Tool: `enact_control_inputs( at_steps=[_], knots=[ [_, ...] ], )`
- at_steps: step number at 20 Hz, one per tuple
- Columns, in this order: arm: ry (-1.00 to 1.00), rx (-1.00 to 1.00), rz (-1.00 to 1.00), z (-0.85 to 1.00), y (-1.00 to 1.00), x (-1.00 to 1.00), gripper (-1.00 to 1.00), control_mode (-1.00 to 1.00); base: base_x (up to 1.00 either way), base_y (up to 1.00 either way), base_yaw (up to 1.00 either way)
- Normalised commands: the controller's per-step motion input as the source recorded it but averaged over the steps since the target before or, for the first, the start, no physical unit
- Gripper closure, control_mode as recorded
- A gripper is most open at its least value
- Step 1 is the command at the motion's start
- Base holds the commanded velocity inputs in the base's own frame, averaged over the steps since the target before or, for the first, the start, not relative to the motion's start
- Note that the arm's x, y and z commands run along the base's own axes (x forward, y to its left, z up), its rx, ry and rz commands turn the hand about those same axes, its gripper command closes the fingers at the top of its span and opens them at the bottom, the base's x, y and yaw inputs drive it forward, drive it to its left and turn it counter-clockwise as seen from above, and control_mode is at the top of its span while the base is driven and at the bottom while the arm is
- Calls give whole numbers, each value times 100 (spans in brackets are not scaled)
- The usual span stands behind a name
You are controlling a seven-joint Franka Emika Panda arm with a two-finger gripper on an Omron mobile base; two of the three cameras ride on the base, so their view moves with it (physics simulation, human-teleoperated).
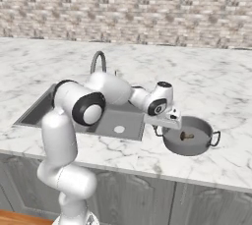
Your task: Dump the mushroom from the pot into the sink. Then turn on the water and wash the mushroom. Then turn off the water and put the mushroom back in the pot.
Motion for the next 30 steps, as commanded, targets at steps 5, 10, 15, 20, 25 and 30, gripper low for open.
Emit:
enact_control_inputs(
  at_steps=[5,10,15,20,25,30],
  knots=[
    [-14,0,8,70,10,-44,100,-100,0,0,0],
    [0,8,9,90,25,-22,100,-100,0,0,0],
    [14,22,12,88,42,-1,100,-100,0,0,0],
    [19,24,11,79,42,1,100,-100,0,0,0],
    [14,13,6,59,47,21,100,-100,0,0,0],
    [9,15,5,45,51,31,100,-100,0,0,0]
  ],
)
